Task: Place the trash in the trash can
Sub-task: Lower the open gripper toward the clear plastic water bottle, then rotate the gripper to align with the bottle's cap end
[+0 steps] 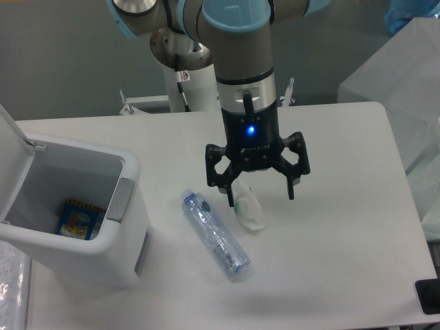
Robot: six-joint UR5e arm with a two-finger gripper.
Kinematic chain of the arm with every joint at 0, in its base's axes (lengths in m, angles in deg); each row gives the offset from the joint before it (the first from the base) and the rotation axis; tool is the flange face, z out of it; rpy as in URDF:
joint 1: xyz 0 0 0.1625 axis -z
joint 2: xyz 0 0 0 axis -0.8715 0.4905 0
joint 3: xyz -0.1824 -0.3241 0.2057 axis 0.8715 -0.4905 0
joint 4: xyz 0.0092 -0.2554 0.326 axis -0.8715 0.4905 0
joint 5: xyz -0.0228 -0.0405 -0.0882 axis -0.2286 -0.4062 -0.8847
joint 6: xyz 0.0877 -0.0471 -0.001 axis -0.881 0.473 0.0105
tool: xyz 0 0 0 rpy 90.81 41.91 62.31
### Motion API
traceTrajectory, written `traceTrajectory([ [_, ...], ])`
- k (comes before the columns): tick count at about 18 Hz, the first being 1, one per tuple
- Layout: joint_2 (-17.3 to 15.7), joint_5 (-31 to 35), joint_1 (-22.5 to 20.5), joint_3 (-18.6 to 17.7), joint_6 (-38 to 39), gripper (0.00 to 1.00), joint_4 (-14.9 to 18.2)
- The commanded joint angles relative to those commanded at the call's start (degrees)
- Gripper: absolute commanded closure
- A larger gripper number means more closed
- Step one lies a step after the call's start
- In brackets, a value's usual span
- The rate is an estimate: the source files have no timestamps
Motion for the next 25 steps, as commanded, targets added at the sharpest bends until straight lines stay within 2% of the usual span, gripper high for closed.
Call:
traceTrajectory([
  [4, 0.0, 0.09, 0.09, -0.61, 0.53, 0.0, 0.0],
  [8, -0.7, -0.44, 0.17, -5.09, 0.0, 0.0, -1.05],
  [11, 0.0, -0.27, 0.26, -6.15, 0.79, 0.0, -0.97],
  [14, 0.61, -0.53, 0.35, -7.38, 7.0, 0.0, -1.93],
  [19, 5.97, -0.88, 1.4, -8.26, 13.79, 0.0, -2.02],
  [25, 13.26, -0.79, 1.67, -6.42, 17.23, 0.0, -2.02],
])
